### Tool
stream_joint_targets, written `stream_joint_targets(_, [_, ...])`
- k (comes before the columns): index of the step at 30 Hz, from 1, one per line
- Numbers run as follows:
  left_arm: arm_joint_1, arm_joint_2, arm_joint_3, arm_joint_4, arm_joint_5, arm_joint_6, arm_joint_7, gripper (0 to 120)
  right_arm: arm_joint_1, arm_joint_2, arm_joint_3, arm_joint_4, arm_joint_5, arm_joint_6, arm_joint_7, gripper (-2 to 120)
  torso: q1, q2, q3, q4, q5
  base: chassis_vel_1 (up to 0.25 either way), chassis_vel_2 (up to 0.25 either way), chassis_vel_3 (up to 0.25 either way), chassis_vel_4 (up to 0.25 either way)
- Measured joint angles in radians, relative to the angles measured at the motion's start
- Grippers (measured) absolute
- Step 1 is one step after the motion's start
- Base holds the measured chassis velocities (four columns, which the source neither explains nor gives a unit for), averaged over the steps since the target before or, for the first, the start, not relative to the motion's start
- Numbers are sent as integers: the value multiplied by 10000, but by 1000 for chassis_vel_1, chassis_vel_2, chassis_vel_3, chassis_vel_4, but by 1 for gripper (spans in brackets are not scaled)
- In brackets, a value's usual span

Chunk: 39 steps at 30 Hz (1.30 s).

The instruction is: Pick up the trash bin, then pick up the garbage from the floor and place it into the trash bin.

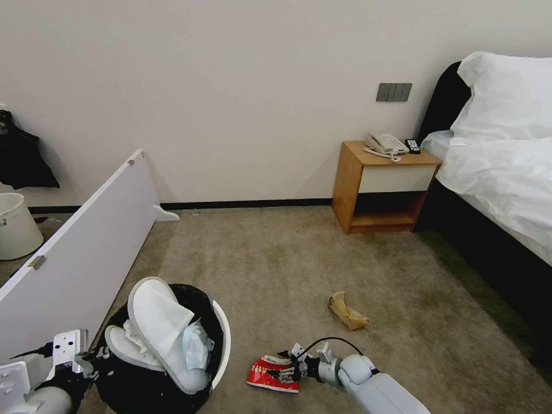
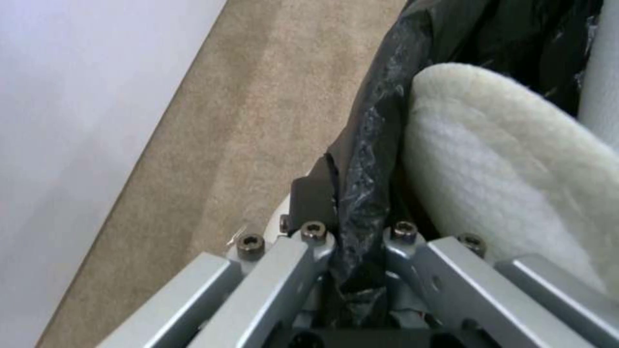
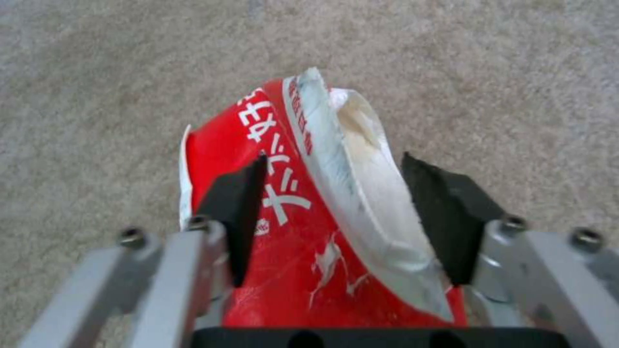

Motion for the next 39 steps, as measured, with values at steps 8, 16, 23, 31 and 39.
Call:
stream_joint_targets(8, [40, -12, -16, -37, 14, 0, 0, 1, 41, -18, -55, -25, 6, -5, -87, 22, 0, 0, 0, 0, 0, 0, 0, 0, 0])
stream_joint_targets(16, [33, -21, -14, -42, 28, 0, -2, 1, 34, -65, -115, -7, -38, 24, -208, 0, 0, 0, 0, 0, 0, 0, 0, 0, 0])
stream_joint_targets(23, [3, -27, 1, -49, 32, 0, -2, 1, 36, -108, -120, 78, -63, 90, -259, 0, 0, 0, 0, 0, 0, 0, 0, 0, 0])
stream_joint_targets(31, [3, 51, 97, -49, 28, 0, 0, 1, -272, -752, 513, 1353, 73, 405, -60, 0, 0, 0, 0, 0, 3, 0, 0, 0, 0])
stream_joint_targets(39, [15, 322, 245, -52, -107, 0, -3, 1, -1349, -2178, 2000, 3749, 653, 541, 220, 0, 0, 0, 0, -5, 3, 0, 0, 0, 0])
